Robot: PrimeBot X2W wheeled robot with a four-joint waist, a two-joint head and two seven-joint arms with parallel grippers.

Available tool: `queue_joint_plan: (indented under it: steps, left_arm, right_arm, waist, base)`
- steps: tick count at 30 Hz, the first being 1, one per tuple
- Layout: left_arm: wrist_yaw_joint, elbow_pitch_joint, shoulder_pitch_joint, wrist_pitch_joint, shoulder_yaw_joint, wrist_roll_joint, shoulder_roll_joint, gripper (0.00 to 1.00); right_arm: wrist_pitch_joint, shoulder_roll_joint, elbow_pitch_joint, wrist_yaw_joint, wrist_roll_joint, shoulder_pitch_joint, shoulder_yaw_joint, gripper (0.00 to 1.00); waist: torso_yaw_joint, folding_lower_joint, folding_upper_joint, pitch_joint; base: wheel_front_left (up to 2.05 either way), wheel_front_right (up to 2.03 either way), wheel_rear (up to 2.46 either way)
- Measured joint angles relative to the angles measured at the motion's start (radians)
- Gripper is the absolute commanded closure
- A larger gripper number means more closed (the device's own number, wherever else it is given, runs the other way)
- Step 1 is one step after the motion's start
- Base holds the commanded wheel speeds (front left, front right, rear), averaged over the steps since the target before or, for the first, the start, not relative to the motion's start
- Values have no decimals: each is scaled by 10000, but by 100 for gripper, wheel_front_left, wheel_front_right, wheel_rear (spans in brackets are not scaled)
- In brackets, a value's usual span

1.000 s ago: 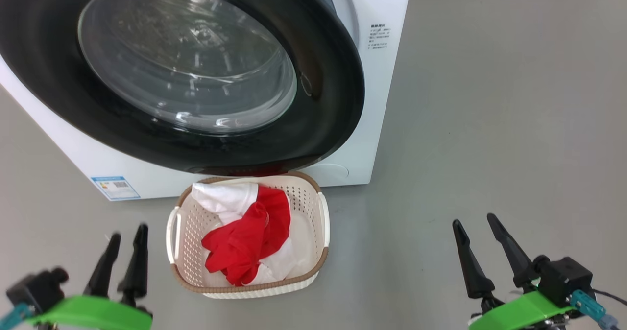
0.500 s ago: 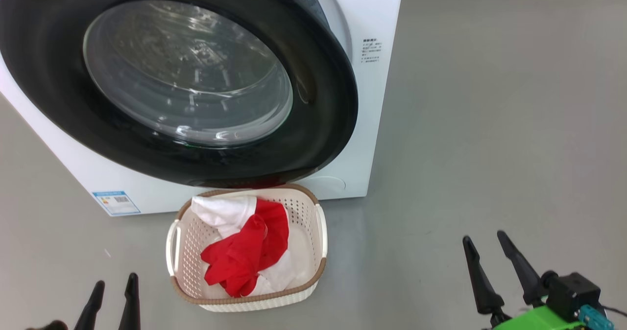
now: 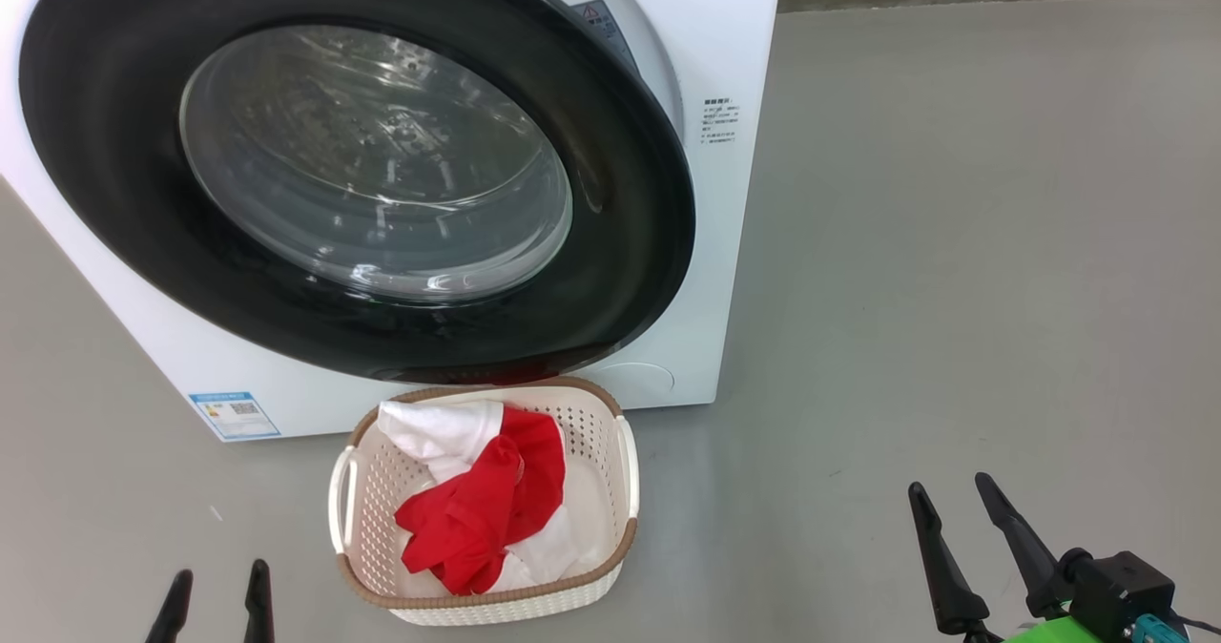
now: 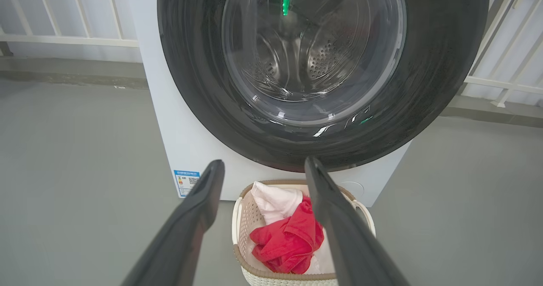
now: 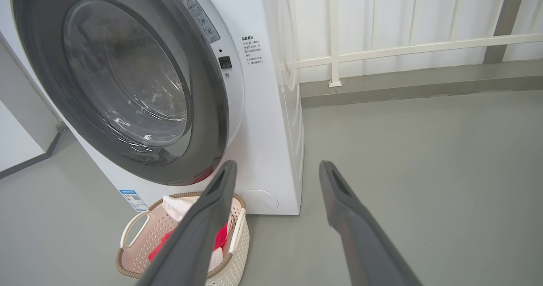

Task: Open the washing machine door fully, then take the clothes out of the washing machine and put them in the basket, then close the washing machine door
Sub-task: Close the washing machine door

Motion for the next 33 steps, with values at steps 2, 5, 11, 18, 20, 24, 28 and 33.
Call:
queue_joint_plan:
  steps: [2,5,11,18,20,24,28,33]
  left_arm:
    - [0,-40,69,0,35,153,-69,0]
    - [0,-115,134,0,40,431,-111,0]
    - [0,-151,252,0,42,541,-209,0]
    - [0,-217,252,0,38,541,-255,0]
    - [0,-257,252,0,15,541,-278,0]
    - [0,-307,250,0,-107,541,-353,0]
    - [0,-372,226,0,-270,541,-366,0]
    - [0,-460,41,0,-583,537,-401,0]
  right_arm:
    - [0,0,-8,0,0,3,-15,0]
    - [0,2,-13,0,0,5,-48,0]
    - [0,8,-33,0,0,7,-69,0]
    - [0,10,-63,0,0,8,-92,0]
    - [0,12,-100,0,0,6,-82,57]
    - [0,23,-140,0,79,-77,73,100]
    - [0,29,-130,0,150,-746,299,100]
    - [0,31,-29,0,219,-2082,700,100]
  waist:
    - [9,0,0,-3]
    - [18,0,0,1]
    - [25,0,0,24]
    - [94,0,0,33]
    - [143,0,0,39]
    - [302,0,0,71]
    - [513,0,0,159]
    - [823,0,0,371]
  base:
    - [0,0,0]
    - [0,0,0]
    - [0,0,0]
    - [0,0,0]
    - [0,0,0]
    - [0,0,0]
    - [0,0,0]
    - [0,0,0]
